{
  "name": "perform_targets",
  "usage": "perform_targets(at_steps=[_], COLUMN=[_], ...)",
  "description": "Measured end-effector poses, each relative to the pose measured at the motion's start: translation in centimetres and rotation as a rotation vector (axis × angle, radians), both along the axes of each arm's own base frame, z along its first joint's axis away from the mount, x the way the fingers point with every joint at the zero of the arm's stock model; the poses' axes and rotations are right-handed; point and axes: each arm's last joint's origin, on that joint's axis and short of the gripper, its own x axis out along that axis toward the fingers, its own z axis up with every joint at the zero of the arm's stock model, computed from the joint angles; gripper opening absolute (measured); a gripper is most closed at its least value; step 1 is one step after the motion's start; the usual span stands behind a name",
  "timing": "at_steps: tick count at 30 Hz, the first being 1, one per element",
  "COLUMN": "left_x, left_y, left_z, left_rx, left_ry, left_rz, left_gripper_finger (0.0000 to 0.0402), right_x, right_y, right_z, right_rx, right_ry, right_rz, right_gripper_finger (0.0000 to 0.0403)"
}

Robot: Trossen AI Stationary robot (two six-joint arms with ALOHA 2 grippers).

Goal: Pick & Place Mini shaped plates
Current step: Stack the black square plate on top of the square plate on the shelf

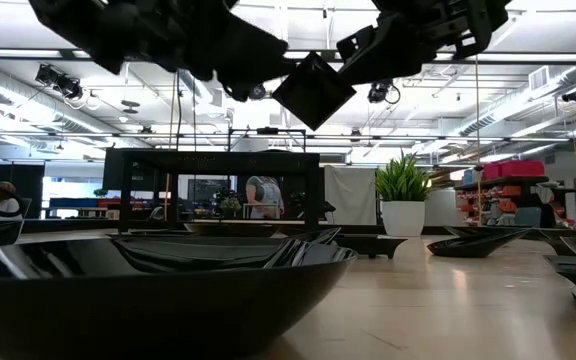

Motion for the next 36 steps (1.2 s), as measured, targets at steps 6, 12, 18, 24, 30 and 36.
perform_targets(at_steps=[6, 12, 18, 24, 30, 36], left_x=[0.55, 0.59, 0.59, 0.56, 0.55, 0.51], left_y=[0.42, 0.38, 0.39, 0.29, 0.17, 0.09], left_z=[-0.95, -0.96, -0.98, -0.97, -0.93, -1.02], left_rx=[-0.010, -0.012, -0.011, -0.017, -0.027, -0.031], left_ry=[0.014, 0.009, 0.011, 0.011, 0.010, 0.021], left_rz=[0.015, 0.009, 0.009, -0.032, -0.076, -0.090], left_gripper_finger=[0.0172, 0.0150, 0.0085, 0.0014, 0.0010, 0.0006], right_x=[0.00, 0.01, 0.04, 0.20, 0.23, 0.26], right_y=[0.00, 0.00, 0.02, 0.05, 0.08, 0.01], right_z=[-0.01, 0.00, 0.04, 0.25, 0.31, 0.33], right_rx=[0.000, -0.001, -0.007, -0.020, -0.040, -0.061], right_ry=[0.000, -0.001, -0.009, -0.041, -0.055, -0.063], right_rz=[0.000, 0.000, 0.006, 0.019, 0.038, 0.036], right_gripper_finger=[0.0004, 0.0004, 0.0004, 0.0004, 0.0005, 0.0029])
